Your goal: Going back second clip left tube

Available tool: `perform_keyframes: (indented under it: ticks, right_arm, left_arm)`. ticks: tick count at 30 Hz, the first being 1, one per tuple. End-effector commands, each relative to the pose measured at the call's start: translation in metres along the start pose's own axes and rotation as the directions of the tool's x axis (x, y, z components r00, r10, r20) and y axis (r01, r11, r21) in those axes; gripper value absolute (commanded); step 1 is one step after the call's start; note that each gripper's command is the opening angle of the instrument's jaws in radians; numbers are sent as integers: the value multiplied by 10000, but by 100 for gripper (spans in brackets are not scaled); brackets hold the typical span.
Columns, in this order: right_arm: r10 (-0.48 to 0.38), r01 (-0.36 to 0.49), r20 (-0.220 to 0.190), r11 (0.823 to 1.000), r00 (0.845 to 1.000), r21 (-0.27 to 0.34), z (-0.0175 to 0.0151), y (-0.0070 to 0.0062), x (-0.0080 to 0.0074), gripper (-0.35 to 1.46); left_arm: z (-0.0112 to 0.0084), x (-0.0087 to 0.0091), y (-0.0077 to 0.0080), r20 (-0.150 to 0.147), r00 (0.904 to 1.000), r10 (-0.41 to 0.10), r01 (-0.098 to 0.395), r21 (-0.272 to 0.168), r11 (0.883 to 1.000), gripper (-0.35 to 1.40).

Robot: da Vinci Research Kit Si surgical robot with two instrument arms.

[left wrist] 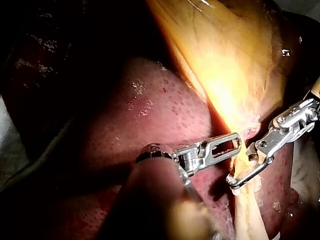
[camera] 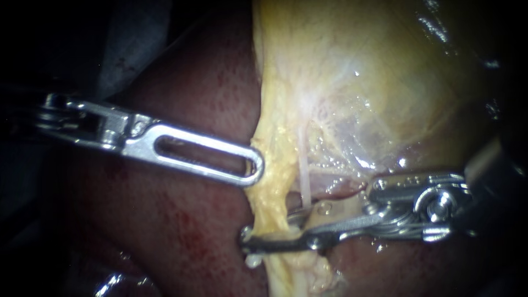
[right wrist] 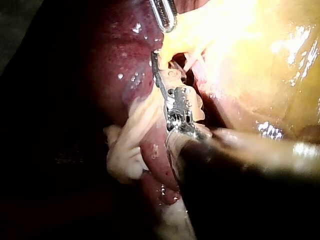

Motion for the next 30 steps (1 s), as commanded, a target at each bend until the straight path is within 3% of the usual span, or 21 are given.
perform_keyframes:
  ticks: [1, 9, 12, 17, 23, 30]
  right_arm:
    - [-3, 3, 2, 10000, 10000, -2, 0, 0, 0, -35]
    - [-6, 6, 7, 10000, 10000, 3, 1, -1, 0, -35]
    - [43, -43, -4, 10000, 10000, -13, 1, -3, -1, 0]
    - [-490, 488, -116, 9987, 9987, -136, 7, -3, 0, 35]
    - [-964, 960, -309, 9953, 9949, -132, 10, -3, 2, 48]
    - [-1210, 1211, -545, 9926, 9912, -22, 10, -4, 2, 51]
  left_arm:
    - [0, 0, 0, 5, 10000, 2, -2, -4, 10000, -35]
    - [0, 0, 0, -10, 10000, 2, -2, -28, 10000, -35]
    - [0, 0, 0, -10, 10000, 2, -2, -28, 10000, -35]
    - [0, 0, 0, -10, 10000, 2, -2, -29, 10000, -35]
    - [0, 0, 0, -9, 10000, 1, -2, -29, 10000, -35]
    - [-1, 0, 0, -11, 10000, 2, -2, -28, 10000, -35]
